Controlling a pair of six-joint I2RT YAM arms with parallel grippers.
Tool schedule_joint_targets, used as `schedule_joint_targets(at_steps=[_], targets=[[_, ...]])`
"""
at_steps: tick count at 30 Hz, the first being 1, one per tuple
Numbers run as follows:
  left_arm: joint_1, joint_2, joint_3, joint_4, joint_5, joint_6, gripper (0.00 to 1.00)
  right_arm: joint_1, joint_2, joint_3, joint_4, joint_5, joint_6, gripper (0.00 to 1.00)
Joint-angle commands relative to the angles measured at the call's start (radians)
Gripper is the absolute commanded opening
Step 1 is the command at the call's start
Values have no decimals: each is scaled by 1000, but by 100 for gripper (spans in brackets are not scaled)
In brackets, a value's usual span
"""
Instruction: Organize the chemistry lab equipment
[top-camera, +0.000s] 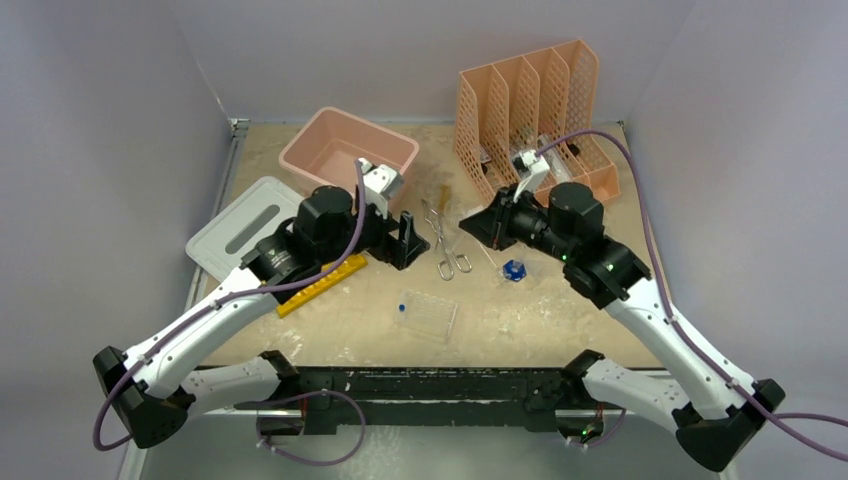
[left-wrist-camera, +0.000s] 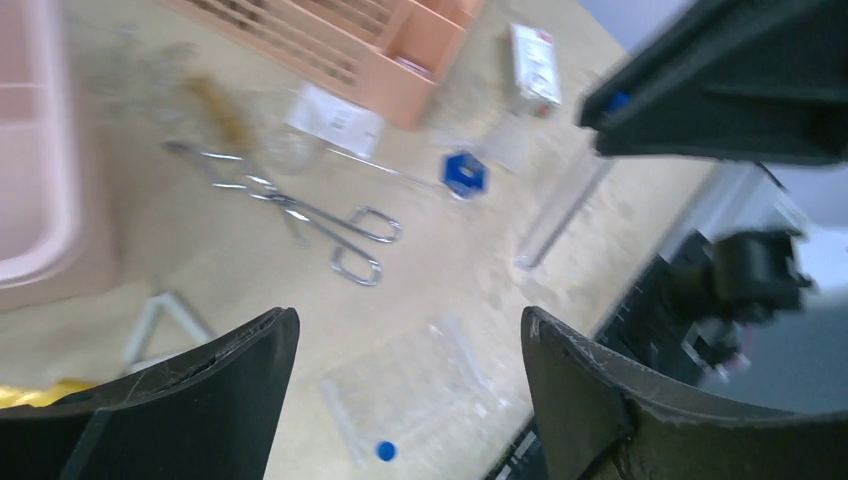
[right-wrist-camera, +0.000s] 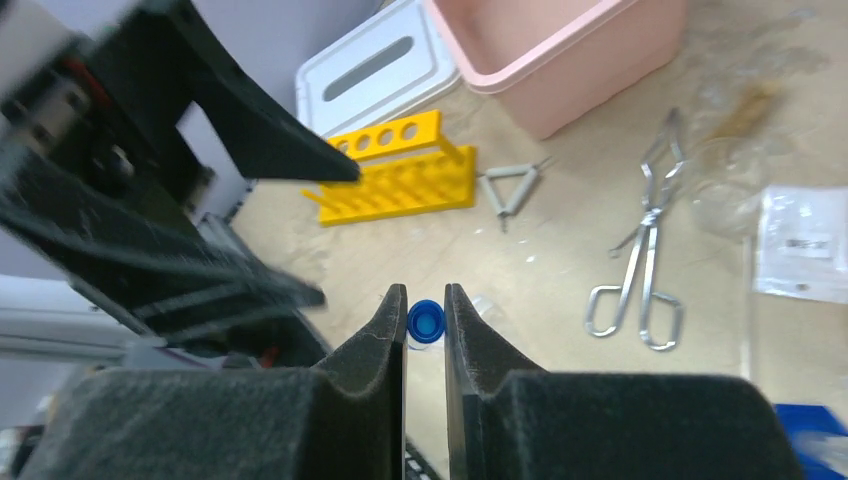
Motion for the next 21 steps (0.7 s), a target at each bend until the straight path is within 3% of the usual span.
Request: schedule_joint_targets(at_steps=[1, 3, 6, 8, 11, 21], targets=[[4, -57, 88, -7, -395, 16, 82, 4, -73, -91, 140, 114, -198, 6], [5, -46, 109, -1, -530, -14, 84, 28, -75, -124, 160, 133, -220, 6], [8, -17, 137, -1, -603, -52, 85, 158, -69, -183, 212, 234, -277, 6], [10, 5, 148, -1, -616, -79, 84, 295, -42, -208, 231, 342, -316, 5], [18, 35, 148, 2, -640, -102, 84, 398, -6, -272, 281, 449, -344, 5], [78, 54, 48, 50, -591, -97, 83, 575, 59, -469, 546, 522, -470, 5]])
